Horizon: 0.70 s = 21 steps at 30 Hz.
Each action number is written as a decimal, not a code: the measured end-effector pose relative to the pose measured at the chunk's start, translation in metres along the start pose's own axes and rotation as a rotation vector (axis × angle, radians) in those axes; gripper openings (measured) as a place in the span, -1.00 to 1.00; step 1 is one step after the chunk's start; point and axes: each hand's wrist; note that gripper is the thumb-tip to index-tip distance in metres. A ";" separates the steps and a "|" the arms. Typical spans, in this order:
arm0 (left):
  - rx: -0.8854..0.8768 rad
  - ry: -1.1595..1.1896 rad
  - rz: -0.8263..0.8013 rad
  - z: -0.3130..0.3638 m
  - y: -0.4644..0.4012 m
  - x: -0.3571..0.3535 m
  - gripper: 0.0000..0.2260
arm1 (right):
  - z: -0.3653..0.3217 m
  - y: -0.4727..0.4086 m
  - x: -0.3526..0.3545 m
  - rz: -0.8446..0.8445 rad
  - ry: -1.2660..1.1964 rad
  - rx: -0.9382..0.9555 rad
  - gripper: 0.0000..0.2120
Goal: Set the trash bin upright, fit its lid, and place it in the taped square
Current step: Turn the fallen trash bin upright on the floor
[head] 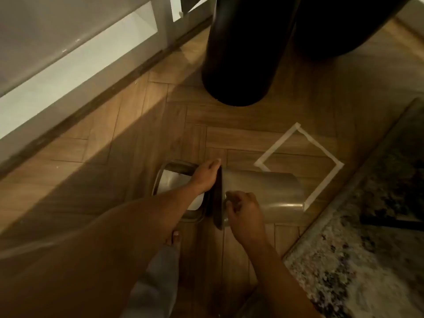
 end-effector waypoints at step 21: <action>0.104 -0.064 -0.055 0.013 0.008 -0.008 -0.49 | 0.000 -0.016 0.003 -0.125 0.380 0.013 -0.78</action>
Point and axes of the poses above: each hand's wrist, its own y-axis away from the middle knuckle, its own x-axis out of the back of the hand, z = x × y, and after that the axes turned 14 degrees about x, right-handed
